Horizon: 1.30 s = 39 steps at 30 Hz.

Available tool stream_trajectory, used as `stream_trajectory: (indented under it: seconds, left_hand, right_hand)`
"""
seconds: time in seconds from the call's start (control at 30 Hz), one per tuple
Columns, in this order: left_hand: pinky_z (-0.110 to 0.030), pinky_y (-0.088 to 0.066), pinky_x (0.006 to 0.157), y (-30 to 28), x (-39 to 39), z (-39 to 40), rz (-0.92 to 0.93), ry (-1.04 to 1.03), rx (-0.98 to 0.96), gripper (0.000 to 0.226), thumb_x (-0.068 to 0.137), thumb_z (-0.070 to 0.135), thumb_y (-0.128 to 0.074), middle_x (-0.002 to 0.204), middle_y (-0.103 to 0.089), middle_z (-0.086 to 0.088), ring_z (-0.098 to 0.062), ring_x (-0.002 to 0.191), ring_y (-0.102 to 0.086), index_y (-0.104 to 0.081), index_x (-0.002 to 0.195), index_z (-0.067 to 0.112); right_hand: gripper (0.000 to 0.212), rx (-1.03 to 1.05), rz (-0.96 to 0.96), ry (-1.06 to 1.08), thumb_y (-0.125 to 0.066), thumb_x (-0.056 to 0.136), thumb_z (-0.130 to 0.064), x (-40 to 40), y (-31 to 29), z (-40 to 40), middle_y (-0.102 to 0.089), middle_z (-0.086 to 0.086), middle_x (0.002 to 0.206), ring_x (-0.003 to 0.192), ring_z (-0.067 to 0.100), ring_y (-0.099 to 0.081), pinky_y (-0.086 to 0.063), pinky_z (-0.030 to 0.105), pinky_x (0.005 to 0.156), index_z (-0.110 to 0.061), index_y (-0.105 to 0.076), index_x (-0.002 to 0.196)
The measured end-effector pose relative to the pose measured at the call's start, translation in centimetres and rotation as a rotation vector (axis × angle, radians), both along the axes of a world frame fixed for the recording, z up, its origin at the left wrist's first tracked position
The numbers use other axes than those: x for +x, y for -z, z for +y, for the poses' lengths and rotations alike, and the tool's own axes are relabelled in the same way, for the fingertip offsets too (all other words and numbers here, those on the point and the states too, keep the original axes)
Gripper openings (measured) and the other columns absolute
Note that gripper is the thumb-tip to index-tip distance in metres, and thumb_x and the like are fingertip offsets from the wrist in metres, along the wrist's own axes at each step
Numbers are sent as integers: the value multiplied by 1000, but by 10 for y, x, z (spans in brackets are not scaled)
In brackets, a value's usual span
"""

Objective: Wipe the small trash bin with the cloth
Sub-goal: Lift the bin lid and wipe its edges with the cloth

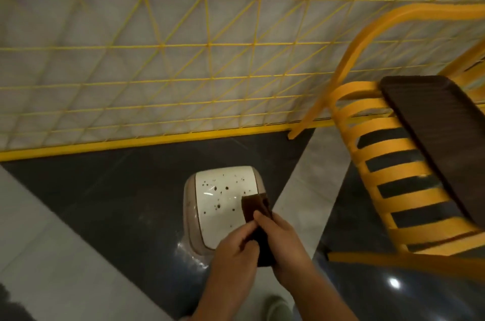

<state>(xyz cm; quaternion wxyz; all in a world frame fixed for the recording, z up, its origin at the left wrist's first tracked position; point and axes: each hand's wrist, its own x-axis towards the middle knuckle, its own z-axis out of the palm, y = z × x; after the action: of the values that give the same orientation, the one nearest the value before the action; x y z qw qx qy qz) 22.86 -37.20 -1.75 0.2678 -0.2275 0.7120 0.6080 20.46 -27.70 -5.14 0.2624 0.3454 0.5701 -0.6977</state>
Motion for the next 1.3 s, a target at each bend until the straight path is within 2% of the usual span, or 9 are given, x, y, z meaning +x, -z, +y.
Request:
stream_trajectory:
  seconds: [0.17,0.33,0.43,0.57,0.63,0.73,0.9,1.13,1.3]
  left_hand:
    - [-10,-45,92,17,24,-12,42,32,42,39,95,12,-49,121,-65,15,0,111,-59,-61,127,31]
    - [1,-43,77,22,44,-15,95,-11,33,33,95,12,-50,101,-65,26,13,95,-60,-63,111,38]
    - [-3,-43,67,39,56,-25,48,-137,-43,22,97,22,-50,100,-60,26,8,91,-57,-62,107,38]
    - [-34,-48,93,74,77,-33,-43,-307,-146,19,96,25,-52,109,-66,4,-14,100,-60,-66,106,31]
    - [-40,-49,94,88,86,-33,-111,-398,-48,25,94,21,-54,112,-66,-3,-21,102,-62,-62,117,23]
    - [-41,-46,100,108,87,-30,-253,-572,219,38,94,13,-53,124,-61,-13,-27,114,-59,-52,132,13]
    - [-37,-38,103,126,73,-16,-317,-715,373,50,97,12,-49,141,-47,-17,-32,130,-46,-35,145,4]
    - [-37,-38,106,144,52,-1,-330,-752,478,49,98,18,-51,145,-44,-18,-30,131,-45,-38,143,4]
    - [-33,-40,98,155,40,6,-295,-800,529,43,97,18,-53,136,-53,-15,-26,120,-52,-45,137,5]
  right_hand:
    - [20,178,-2,0,-50,91,-12,7,16,-2,-66,13,98,92,28,-63,-52,39,80,-19,-58,108]
    - [33,288,60,38,-50,88,-9,9,31,5,-63,13,101,90,29,-60,-51,36,69,-15,-56,120]
    - [32,338,111,140,-57,91,-19,15,37,25,-63,7,108,91,22,-61,-47,31,65,-20,-54,123]
    - [26,406,143,156,-58,92,-30,24,41,57,-62,-1,99,89,15,-58,-46,35,77,-23,-57,116]
    - [26,437,155,156,-56,92,-31,29,48,67,-62,-2,96,88,15,-58,-47,34,78,-22,-58,117]
    - [30,474,161,118,-54,94,-26,36,61,71,-62,1,100,89,17,-59,-48,35,78,-18,-57,123]
    - [40,546,228,32,-56,93,-20,48,79,68,-58,2,118,104,22,-57,-50,42,89,-24,-49,132]
    - [33,604,264,61,-57,93,-25,37,95,56,-62,0,111,100,20,-60,-52,38,85,-24,-56,126]
    - [35,653,329,15,-53,95,-26,23,102,41,-61,-5,108,100,19,-60,-53,41,88,-24,-53,130]
